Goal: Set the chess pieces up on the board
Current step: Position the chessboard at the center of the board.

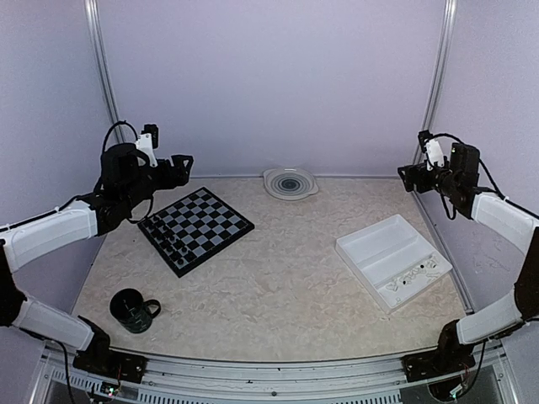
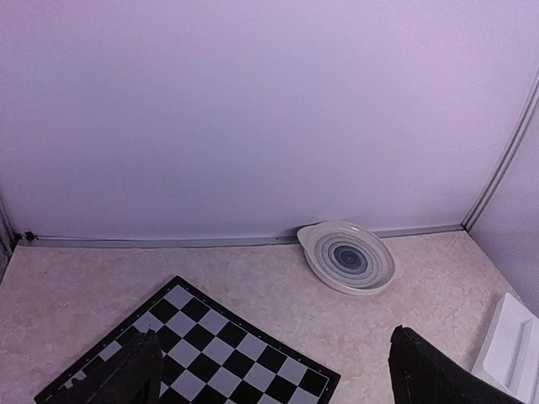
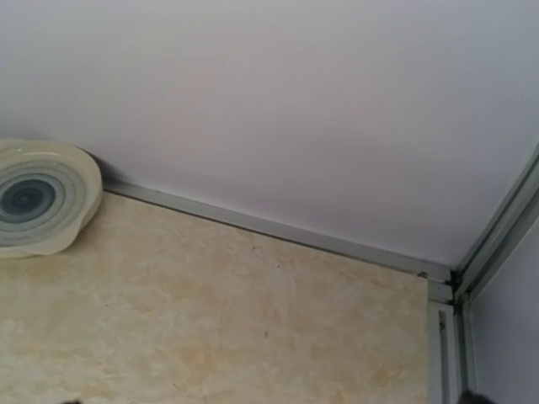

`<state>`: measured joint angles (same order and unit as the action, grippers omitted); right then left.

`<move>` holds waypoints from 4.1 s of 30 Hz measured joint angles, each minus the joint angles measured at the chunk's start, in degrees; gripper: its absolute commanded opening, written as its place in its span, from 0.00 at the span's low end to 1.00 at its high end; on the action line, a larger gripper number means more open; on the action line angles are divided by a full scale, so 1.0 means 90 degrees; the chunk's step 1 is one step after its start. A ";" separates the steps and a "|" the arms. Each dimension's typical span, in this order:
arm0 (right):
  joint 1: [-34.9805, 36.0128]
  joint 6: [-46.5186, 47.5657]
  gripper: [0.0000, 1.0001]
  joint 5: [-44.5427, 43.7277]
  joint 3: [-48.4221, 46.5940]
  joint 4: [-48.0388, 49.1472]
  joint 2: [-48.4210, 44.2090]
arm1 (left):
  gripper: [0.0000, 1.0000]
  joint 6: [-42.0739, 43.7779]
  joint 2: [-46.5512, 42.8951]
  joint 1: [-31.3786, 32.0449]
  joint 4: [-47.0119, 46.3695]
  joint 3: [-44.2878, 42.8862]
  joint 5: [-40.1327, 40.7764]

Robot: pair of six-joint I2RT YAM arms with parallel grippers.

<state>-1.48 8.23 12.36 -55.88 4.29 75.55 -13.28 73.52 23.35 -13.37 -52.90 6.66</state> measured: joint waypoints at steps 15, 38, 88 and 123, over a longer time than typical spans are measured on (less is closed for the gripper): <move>-0.0274 -0.0005 0.95 0.1180 0.0374 0.0474 0.0257 | 0.86 -0.0083 0.2472 0.0843 0.1365 -0.2249 0.0095; -0.0311 0.0119 0.92 0.2586 0.0452 0.0517 0.0355 | 0.99 -0.1855 0.6098 -0.1739 0.3412 -0.5697 -0.0942; -0.0313 0.0119 0.92 0.3228 0.0478 0.0515 0.0692 | 0.93 -0.0294 0.7310 -0.1807 0.4238 -0.6586 -0.2766; -0.0313 0.0918 0.86 0.3211 0.0209 -0.0403 0.0583 | 0.91 0.0153 0.4595 0.1394 0.4456 -0.4833 -0.1715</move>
<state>-4.29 16.49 41.25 -54.00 0.67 80.79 -11.90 114.87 35.90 26.74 -96.40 -8.78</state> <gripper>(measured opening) 0.870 0.870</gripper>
